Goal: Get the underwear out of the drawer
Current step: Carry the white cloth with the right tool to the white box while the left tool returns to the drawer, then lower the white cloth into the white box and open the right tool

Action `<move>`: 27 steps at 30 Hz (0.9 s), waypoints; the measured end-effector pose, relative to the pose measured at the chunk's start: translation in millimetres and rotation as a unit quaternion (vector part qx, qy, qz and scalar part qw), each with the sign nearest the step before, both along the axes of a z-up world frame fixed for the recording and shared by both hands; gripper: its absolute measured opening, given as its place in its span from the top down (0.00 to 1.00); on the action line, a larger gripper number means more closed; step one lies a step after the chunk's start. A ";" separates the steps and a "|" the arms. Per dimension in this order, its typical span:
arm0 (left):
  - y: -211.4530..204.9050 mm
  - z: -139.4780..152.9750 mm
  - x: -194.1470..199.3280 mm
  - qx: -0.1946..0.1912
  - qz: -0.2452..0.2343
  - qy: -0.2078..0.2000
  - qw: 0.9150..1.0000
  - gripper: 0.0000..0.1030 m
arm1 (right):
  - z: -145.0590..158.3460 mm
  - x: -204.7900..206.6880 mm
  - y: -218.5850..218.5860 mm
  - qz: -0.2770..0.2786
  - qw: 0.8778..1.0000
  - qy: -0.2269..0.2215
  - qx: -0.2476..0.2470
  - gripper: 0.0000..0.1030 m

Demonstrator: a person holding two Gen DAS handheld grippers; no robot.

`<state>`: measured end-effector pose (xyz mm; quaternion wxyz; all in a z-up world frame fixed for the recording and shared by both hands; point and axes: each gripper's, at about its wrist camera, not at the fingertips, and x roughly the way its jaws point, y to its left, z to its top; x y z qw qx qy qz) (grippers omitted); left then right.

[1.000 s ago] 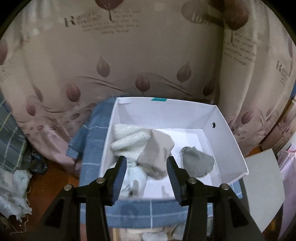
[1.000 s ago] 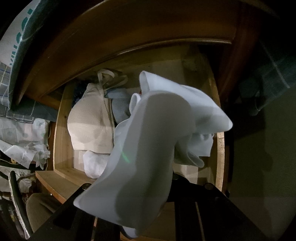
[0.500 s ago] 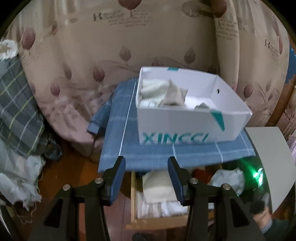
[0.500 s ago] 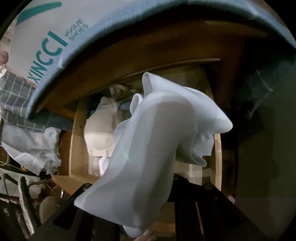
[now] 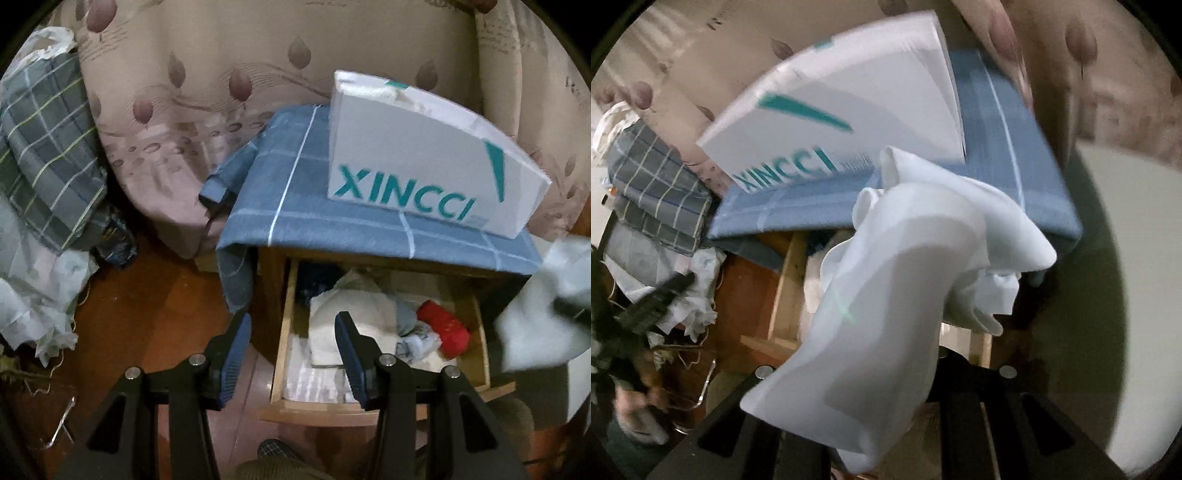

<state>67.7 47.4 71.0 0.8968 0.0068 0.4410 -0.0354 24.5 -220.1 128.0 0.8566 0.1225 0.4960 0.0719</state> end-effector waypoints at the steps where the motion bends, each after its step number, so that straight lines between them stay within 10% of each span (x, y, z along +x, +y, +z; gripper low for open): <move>1: 0.1 -4.2 -0.3 0.003 0.003 -0.001 1.000 0.53 | 11.2 0.9 1.8 0.003 1.000 -0.008 -0.002 0.87; 15: 0.4 -72.3 -4.5 0.024 0.040 -0.003 0.999 0.53 | 146.7 59.1 16.9 -0.001 0.989 -0.148 -0.032 0.87; 27: 11.0 -84.6 -0.6 -0.006 0.056 0.010 0.998 0.53 | 120.4 163.8 11.4 -0.056 0.991 -0.119 -0.029 0.87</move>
